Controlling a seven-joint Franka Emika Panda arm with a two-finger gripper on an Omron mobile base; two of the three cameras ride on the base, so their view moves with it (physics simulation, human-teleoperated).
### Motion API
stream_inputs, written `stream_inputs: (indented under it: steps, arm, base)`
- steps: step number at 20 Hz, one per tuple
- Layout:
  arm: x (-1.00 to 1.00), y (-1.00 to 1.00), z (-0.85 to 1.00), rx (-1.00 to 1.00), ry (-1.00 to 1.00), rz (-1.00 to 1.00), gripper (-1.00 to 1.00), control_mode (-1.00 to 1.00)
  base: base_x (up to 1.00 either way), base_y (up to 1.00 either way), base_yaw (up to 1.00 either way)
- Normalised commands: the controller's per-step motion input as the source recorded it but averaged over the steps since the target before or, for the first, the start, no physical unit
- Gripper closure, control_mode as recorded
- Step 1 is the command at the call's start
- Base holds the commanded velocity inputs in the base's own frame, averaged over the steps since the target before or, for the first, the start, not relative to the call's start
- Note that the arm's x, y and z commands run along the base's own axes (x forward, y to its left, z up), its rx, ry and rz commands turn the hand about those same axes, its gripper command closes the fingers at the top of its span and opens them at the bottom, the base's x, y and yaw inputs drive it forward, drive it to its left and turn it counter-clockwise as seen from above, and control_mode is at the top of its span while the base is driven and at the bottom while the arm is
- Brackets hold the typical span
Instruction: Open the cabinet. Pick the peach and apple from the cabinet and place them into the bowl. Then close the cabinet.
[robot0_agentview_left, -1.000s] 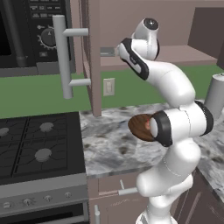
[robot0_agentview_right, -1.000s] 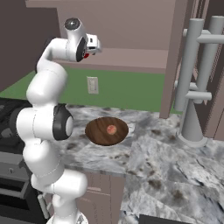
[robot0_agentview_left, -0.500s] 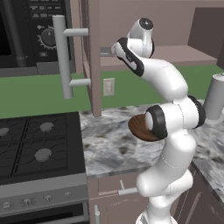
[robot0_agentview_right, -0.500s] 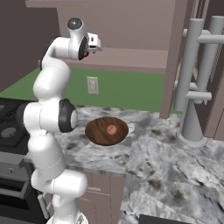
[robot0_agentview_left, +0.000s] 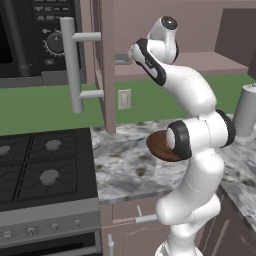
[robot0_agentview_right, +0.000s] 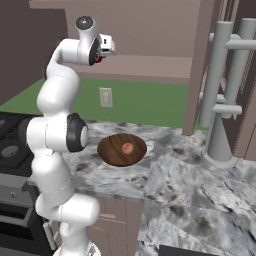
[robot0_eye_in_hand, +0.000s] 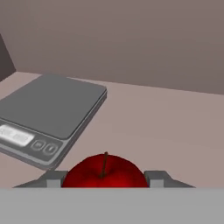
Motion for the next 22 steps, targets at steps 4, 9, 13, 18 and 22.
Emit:
stream_inputs:
  steps: [4,9,13,18,22]
  arm:
    - [-0.70,-0.32,0.00,0.11,-0.23,0.00,1.00,-1.00]
    - [-1.00,-0.42,0.00,0.13,-0.24,0.00,1.00,-1.00]
    - [-1.00,-0.52,0.21,0.20,-0.11,0.00,1.00,-1.00]
    - [-1.00,-0.49,0.15,0.08,0.03,0.00,1.00,-1.00]
    - [-1.00,-0.36,0.20,0.05,0.05,0.00,1.00,-1.00]
  base:
    - [0.00,0.00,0.00]
    - [0.00,0.00,0.00]
    - [0.00,0.00,0.00]
    - [0.00,0.00,0.00]
    - [0.00,0.00,0.00]
